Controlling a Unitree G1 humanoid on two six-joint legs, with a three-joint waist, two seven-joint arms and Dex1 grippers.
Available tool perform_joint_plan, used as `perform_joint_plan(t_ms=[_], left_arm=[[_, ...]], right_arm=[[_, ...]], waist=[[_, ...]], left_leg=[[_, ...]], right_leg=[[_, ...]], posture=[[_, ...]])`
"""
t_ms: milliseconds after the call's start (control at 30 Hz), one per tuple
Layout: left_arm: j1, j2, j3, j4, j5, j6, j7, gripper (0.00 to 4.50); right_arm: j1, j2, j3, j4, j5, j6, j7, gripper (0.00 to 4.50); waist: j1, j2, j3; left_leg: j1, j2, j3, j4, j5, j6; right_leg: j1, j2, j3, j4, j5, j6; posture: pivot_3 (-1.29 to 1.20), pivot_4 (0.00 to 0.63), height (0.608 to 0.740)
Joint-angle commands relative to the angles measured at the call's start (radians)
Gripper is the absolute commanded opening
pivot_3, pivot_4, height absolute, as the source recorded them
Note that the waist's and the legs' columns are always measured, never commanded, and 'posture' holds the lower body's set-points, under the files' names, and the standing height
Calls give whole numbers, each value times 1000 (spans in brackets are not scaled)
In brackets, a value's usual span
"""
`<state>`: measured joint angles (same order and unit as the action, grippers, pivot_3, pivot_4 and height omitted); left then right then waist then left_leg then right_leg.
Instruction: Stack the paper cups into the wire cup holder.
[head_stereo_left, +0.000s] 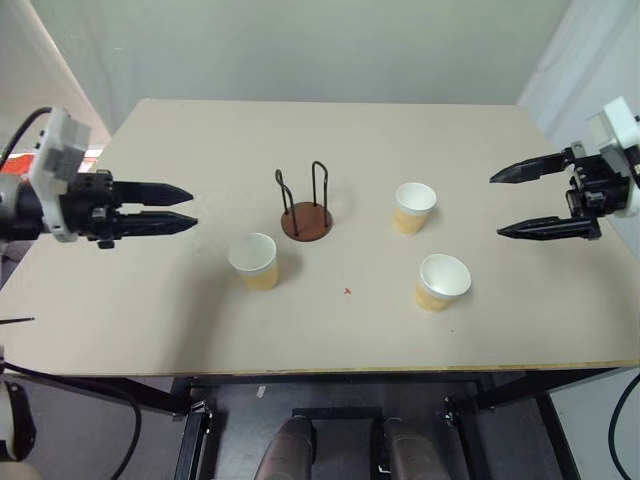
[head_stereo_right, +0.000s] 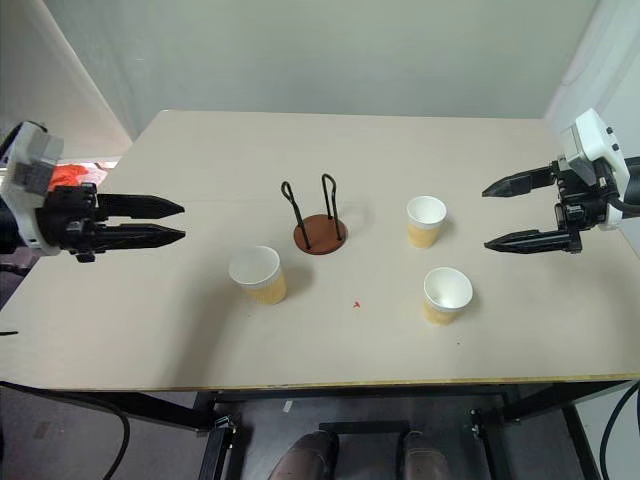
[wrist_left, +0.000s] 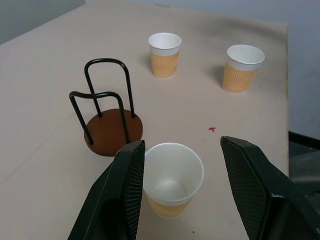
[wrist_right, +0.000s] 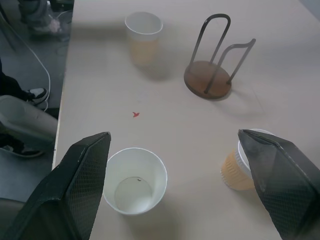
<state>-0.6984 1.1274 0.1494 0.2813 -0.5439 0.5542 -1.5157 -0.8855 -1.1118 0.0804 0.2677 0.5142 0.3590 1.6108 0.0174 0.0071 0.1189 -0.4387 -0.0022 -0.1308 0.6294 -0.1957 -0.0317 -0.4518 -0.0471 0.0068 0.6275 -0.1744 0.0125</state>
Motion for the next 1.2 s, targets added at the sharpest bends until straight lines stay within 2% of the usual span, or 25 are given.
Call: perform_joint_plan(t_ms=[33,200,300,467,767,933,1200], left_arm=[[-40,-5,7,0,13,-15,16,2613],[-53,-5,-13,22,48,-40,20,2613],[-140,-99,-69,104,155,-95,181,2613],[-218,-207,-133,230,262,-147,283,2613],[-271,-376,-183,277,271,-129,272,2613],[-362,-496,-227,470,395,-272,435,2613],[-453,-614,-218,662,430,-361,472,2613]], right_arm=[[0,-8,-61,-43,4,16,-3,4362],[22,-16,-90,-75,4,40,-8,4362],[27,-13,-102,-88,0,48,-19,4362],[35,-10,-115,-130,-6,64,-49,4362],[86,-21,-156,-236,2,107,-93,4362],[125,-34,-184,-272,10,129,-115,4362],[185,-42,-226,-325,16,149,-157,4362]], waist=[[0,0,0],[0,0,0],[5,0,0],[10,0,0],[12,0,0],[19,0,0],[20,-1,0]], left_leg=[[0,0,0,0,0,0],[0,0,0,0,0,0],[1,0,0,0,0,1],[2,-1,0,2,2,2],[0,-1,0,3,2,3],[0,-1,1,8,2,4],[-2,-2,2,16,2,7]], right_leg=[[0,0,0,0,0,0],[0,0,0,0,0,0],[1,0,0,0,0,0],[4,0,0,0,1,0],[4,-1,-1,-2,6,9],[6,-1,-1,-2,7,12],[8,0,1,-5,10,18]], posture=[[0,150,740],[0,150,740],[0,150,740],[0,150,740],[0,150,740],[0,150,740],[0,150,740]])
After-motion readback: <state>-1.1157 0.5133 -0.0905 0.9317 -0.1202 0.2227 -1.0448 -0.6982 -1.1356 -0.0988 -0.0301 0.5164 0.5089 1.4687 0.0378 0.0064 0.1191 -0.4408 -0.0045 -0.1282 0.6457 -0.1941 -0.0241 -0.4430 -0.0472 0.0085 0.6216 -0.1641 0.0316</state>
